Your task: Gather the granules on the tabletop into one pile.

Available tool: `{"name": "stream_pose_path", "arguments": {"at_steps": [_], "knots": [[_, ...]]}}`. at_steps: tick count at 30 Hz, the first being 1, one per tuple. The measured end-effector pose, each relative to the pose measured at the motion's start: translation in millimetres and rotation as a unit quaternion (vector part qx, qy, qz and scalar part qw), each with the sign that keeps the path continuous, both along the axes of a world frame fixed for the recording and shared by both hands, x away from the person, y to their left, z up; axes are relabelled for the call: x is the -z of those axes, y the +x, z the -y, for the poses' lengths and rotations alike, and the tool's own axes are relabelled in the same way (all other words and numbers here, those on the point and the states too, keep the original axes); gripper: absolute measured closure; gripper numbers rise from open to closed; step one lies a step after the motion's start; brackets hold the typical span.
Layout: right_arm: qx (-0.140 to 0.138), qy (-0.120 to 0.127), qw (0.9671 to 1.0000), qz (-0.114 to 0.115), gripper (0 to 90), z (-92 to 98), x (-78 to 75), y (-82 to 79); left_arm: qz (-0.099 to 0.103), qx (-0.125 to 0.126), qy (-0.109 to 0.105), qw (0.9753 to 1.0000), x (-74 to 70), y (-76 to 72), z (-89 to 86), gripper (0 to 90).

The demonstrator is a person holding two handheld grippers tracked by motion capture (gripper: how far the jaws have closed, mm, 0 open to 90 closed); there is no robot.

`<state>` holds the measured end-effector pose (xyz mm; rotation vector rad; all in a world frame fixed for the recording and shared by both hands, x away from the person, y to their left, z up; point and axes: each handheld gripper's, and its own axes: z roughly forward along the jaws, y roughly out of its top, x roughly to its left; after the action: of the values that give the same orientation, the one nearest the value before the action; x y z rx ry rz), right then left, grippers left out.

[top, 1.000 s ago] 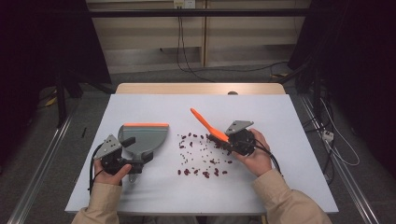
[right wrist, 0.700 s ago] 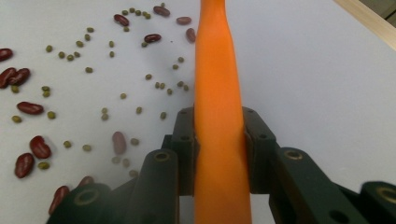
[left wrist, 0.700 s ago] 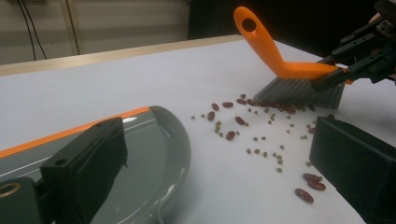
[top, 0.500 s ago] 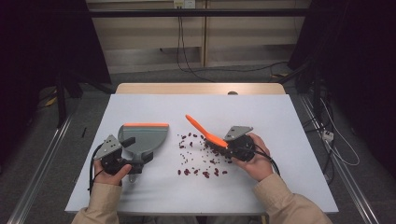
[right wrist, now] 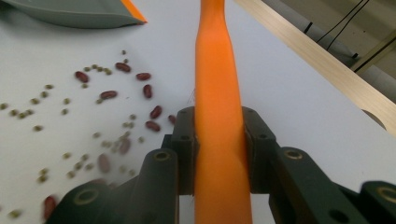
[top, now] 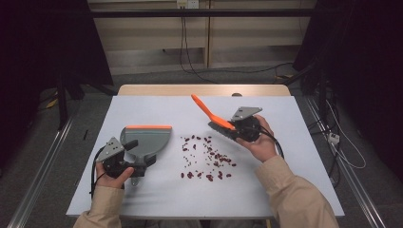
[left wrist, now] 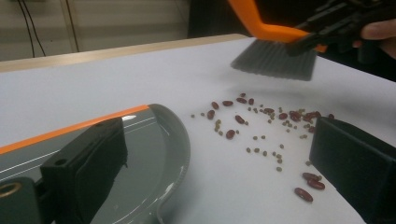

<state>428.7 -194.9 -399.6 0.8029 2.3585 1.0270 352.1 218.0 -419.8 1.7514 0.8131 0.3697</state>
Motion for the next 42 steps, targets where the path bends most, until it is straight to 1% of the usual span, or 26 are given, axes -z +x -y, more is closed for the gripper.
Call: {"name": "stream_pose_path", "arguments": {"at_steps": [1, 4, 7, 10, 11, 13, 14, 16, 17, 19, 24, 28, 33, 38, 42], "knots": [[-0.005, -0.004, 1.0000, 0.002, 71.5, -2.4, 2.8, 7.3, 0.000, 0.001, 0.000, 1.0000, 0.3, 0.2, -0.3, 4.0], [-0.018, -0.006, 0.9998, 0.005, 71.5, -12.1, 10.8, 26.7, -0.002, -0.003, -0.002, 1.0000, 0.8, 0.2, -1.4, 4.0], [-0.034, -0.010, 0.9993, 0.009, 71.5, -22.4, 15.5, 41.6, -0.004, -0.006, -0.004, 1.0000, 1.6, 1.3, -2.9, 4.0], [-0.043, -0.009, 0.9989, 0.020, 71.5, -32.4, 18.5, 50.7, -0.005, -0.009, -0.003, 0.9999, 2.2, 2.2, -4.0, 4.0], [-0.048, -0.011, 0.9986, 0.018, 71.5, -35.7, 20.4, 52.5, -0.006, -0.009, -0.004, 0.9999, 2.4, 2.3, -4.2, 4.0], [-0.063, -0.025, 0.9977, 0.012, 71.5, -42.4, 26.6, 53.2, -0.006, -0.010, -0.004, 0.9999, 3.0, 2.8, -4.5, 4.0], [-0.075, -0.016, 0.9970, 0.010, 71.6, -44.7, 28.4, 52.0, -0.007, -0.012, -0.005, 0.9999, 3.3, 2.8, -4.6, 4.0], [-0.091, -0.034, 0.9952, 0.014, 71.6, -48.7, 28.2, 47.1, -0.007, -0.010, -0.001, 0.9999, 3.6, 2.9, -5.2, 4.0], [-0.099, -0.039, 0.9943, 0.014, 71.6, -49.5, 27.7, 44.9, -0.008, -0.011, -0.002, 0.9999, 3.7, 3.0, -5.4, 4.0], [-0.111, -0.041, 0.9929, 0.012, 71.6, -49.5, 27.3, 39.2, -0.007, -0.012, -0.003, 0.9999, 3.5, 3.0, -5.7, 4.0], [-0.134, -0.036, 0.9903, 0.009, 71.4, -45.4, 27.4, 21.7, -0.007, -0.015, -0.002, 0.9999, 3.7, 3.1, -6.2, 4.0], [-0.150, -0.034, 0.9880, 0.004, 71.3, -41.7, 26.7, 8.0, -0.007, -0.017, -0.003, 0.9998, 3.5, 2.8, -6.6, 4.0], [-0.170, -0.042, 0.9846, -0.001, 71.3, -39.7, 24.4, -7.6, -0.005, -0.017, -0.002, 0.9998, 3.4, 2.5, -6.5, 4.0], [-0.180, -0.044, 0.9827, -0.007, 71.2, -37.8, 22.8, -19.2, -0.004, -0.017, 0.000, 0.9998, 3.0, 2.1, -7.1, 4.0], [-0.186, -0.045, 0.9814, -0.005, 71.2, -37.2, 22.4, -27.9, -0.002, -0.019, 0.000, 0.9998, 2.5, 1.4, -7.6, 4.0]]}}
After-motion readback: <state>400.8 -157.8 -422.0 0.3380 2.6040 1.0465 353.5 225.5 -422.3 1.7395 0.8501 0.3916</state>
